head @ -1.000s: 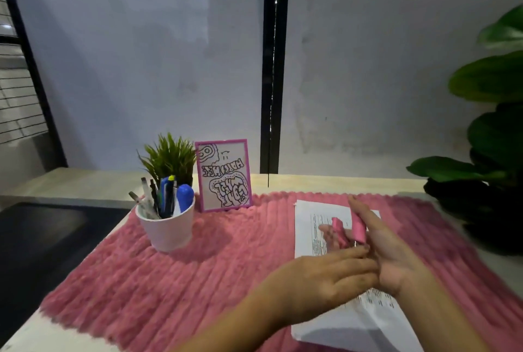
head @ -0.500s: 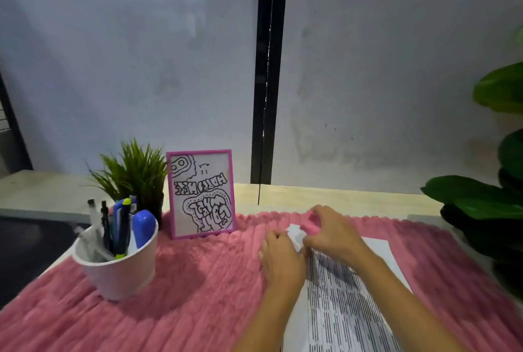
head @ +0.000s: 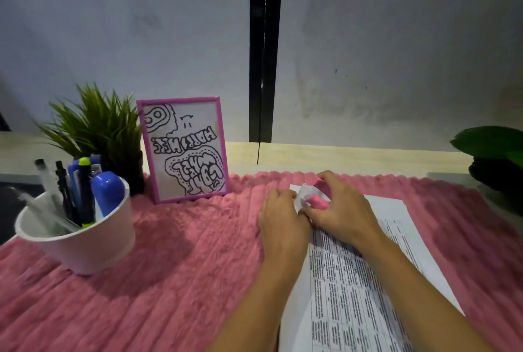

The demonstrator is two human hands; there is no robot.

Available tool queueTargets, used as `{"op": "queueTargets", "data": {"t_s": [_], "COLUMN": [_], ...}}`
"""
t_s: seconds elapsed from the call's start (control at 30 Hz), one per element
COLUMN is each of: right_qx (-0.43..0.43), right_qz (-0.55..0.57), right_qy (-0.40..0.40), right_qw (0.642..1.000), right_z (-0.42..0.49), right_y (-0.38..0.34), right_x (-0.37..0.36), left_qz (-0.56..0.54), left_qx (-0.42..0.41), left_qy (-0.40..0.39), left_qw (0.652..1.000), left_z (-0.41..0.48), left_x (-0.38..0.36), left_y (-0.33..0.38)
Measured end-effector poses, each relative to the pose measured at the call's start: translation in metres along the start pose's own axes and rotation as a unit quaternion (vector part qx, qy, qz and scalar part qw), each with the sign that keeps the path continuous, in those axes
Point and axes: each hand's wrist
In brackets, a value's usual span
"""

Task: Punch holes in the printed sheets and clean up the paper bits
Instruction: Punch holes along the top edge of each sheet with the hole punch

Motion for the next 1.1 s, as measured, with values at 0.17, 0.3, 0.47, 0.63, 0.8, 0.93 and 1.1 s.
{"op": "queueTargets", "data": {"t_s": [0.17,0.3,0.47,0.63,0.8,0.93,1.1], "right_qx": [0.009,0.011,0.023,0.013,0.007,0.015,0.035], "right_qz": [0.026,0.028,0.01,0.007,0.011,0.025,0.048], "right_qy": [0.031,0.029,0.002,-0.015,-0.03,-0.006,0.026], "right_qw": [0.999,0.999,1.0,1.0,0.999,1.0,0.998], "right_z": [-0.002,-0.002,-0.001,0.002,0.002,0.003,0.003], "right_y": [-0.002,0.0,0.001,0.002,0.002,0.004,0.008], "right_x": [0.004,0.003,0.001,-0.001,-0.003,-0.003,-0.005], "left_qz": [-0.008,0.011,0.01,-0.044,-0.091,0.008,0.022], "left_qx": [0.014,0.004,-0.014,-0.008,0.055,0.059,0.035], "left_qy": [0.003,0.006,0.006,-0.005,0.008,0.033,0.009], "left_qw": [1.0,1.0,1.0,0.999,0.994,0.998,0.999], "left_z": [0.002,0.0,0.0,0.007,0.023,0.026,0.03], "left_x": [-0.001,-0.002,0.0,-0.001,-0.006,-0.01,-0.01], "left_y": [-0.002,-0.001,-0.001,-0.006,-0.009,-0.001,-0.005]}}
Point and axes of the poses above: each hand's wrist, its own z-axis towards the middle knuckle, its own x-axis out of the back of the hand, y = z × x, and after that the axes turned 10 degrees about -z, right-handed
